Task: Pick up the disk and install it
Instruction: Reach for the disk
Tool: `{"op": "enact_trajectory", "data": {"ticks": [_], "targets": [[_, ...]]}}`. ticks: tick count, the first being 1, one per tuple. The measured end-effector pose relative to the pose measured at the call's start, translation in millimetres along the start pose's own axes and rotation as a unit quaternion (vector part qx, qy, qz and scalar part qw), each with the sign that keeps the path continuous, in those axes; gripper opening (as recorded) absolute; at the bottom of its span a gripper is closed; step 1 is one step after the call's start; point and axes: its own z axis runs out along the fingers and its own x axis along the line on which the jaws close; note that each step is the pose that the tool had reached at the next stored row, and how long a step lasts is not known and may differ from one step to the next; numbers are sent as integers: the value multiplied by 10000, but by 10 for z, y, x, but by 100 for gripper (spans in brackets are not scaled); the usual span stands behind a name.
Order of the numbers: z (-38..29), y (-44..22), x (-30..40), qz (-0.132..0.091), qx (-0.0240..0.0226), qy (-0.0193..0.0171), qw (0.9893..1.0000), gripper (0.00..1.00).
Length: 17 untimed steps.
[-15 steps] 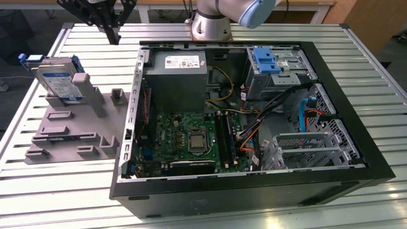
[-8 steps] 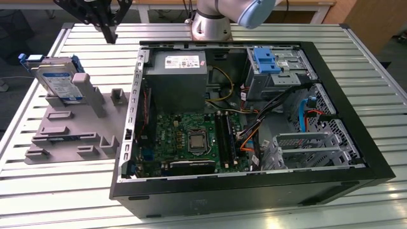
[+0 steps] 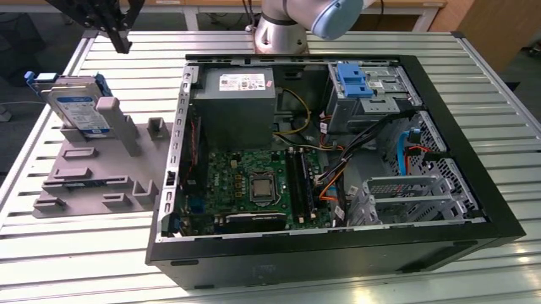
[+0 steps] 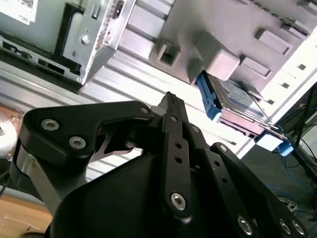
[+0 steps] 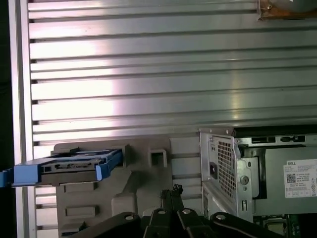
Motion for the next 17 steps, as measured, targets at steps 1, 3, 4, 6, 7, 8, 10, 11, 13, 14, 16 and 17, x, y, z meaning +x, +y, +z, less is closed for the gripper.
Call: {"op": "enact_trajectory", "data": {"ticks": [1,3,4,6,7,8,10,11,13,14,16,17], "targets": [[2,15,30,0,0,0,10000,11],[6,32,64,0,-1,-1,10000,11],[6,33,66,0,0,0,10000,11],[6,32,68,-1,0,0,10000,11],[6,32,68,-1,0,0,10000,11],[6,32,69,-1,0,0,10000,11],[6,32,69,-1,0,0,10000,11],[6,32,69,-1,0,0,10000,11],[6,32,70,-1,0,0,10000,11],[6,32,70,-1,0,0,10000,11],[6,32,71,-1,0,0,10000,11],[7,32,74,0,-1,0,10000,11]]}}
